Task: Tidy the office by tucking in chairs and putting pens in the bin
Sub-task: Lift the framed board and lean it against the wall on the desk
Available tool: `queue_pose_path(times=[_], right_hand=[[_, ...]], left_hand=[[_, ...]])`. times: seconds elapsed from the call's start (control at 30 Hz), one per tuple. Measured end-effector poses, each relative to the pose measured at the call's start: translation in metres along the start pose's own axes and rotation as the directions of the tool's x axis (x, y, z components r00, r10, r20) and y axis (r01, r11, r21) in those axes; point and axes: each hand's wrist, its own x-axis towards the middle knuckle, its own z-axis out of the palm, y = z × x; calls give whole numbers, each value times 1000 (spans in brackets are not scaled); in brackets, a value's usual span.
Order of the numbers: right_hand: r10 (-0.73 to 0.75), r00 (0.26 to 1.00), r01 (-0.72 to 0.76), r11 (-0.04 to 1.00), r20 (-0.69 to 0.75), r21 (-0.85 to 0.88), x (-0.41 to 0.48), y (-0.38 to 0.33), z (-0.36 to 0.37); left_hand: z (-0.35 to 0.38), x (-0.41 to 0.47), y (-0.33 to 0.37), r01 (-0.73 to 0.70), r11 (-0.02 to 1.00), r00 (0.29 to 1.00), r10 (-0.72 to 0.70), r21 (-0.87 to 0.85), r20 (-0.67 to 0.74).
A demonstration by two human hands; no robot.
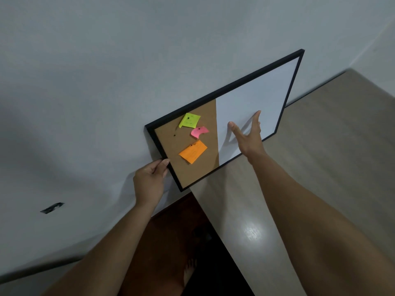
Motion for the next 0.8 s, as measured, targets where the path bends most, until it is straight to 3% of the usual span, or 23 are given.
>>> queue_pose_path(times=[0.33,0.7,0.8], right_hand=[[-42,998,42,999,-45,16,16,-5,-11],[-28,992,30,1000,-125,10,2,-9,-8],[-1,993,3,1000,-122,19,-7,-8,-8]], left_hand=[[24,14,10,-19,1000,999,20,-21,43],[22,6,23,-60,988,994,46,142,95],[20,3,25,-15,991,994,0,136,111]])
